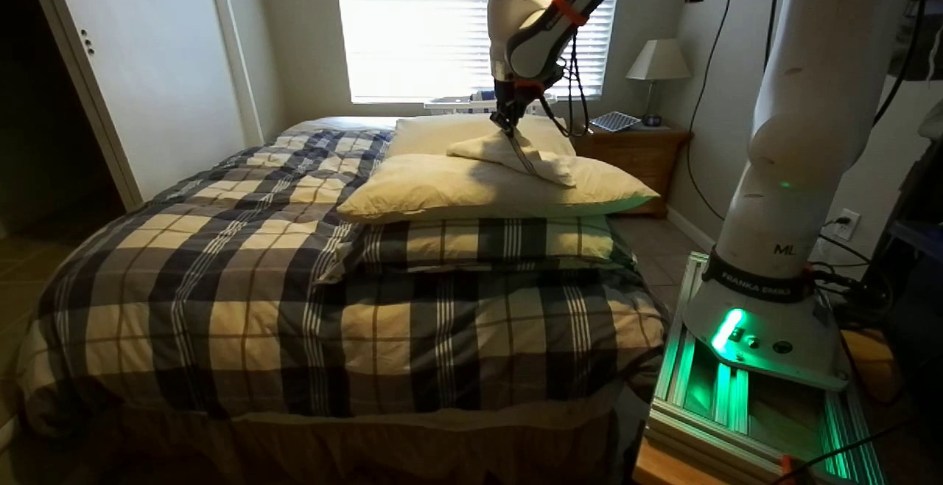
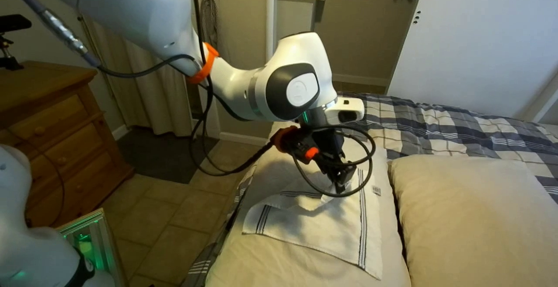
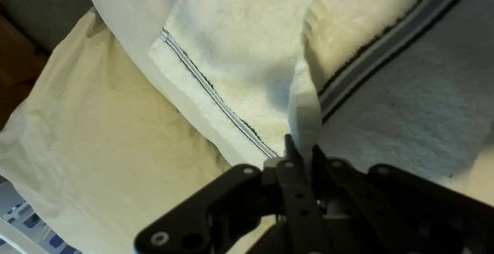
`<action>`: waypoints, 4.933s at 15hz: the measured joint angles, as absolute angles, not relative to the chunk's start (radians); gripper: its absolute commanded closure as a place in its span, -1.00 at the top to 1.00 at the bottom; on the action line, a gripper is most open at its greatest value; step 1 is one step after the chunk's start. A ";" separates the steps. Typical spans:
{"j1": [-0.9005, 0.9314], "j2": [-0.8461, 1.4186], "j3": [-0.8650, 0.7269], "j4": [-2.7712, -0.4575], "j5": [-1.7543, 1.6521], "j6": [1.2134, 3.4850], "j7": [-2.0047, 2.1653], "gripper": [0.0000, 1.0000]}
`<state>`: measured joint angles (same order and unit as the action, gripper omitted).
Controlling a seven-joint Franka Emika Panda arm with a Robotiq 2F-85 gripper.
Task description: Fold the white towel twice in a triangular shape
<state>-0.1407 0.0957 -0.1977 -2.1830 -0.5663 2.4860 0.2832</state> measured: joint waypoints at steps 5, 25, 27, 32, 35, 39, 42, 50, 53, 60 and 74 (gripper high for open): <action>-0.175 0.096 -0.229 -2.191 -0.546 2.489 0.214 -0.88; -0.233 0.189 -0.302 -2.155 -0.471 2.683 -0.018 -0.88; -0.234 0.201 -0.309 -2.141 -0.471 2.685 -0.031 -0.86; -0.233 0.232 -0.309 -2.131 -0.470 2.691 -0.042 -0.17; -0.234 0.237 -0.311 -2.124 -0.470 2.702 -0.042 0.23; -0.234 0.231 -0.318 -2.111 -0.470 2.714 -0.041 0.77; -0.233 0.217 -0.318 -2.111 -0.464 2.706 -0.040 1.00; -0.213 0.062 -0.264 -2.113 -0.336 2.287 -0.030 1.00; -0.205 -0.005 -0.235 -2.132 -0.281 2.133 -0.002 1.00; -0.190 -0.065 -0.192 -2.253 -0.246 2.013 0.135 1.00; -0.194 -0.069 -0.187 -2.374 -0.241 2.113 0.279 -0.48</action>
<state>-0.1941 -0.0694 -0.1872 -2.3741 -0.2407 2.1131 0.2789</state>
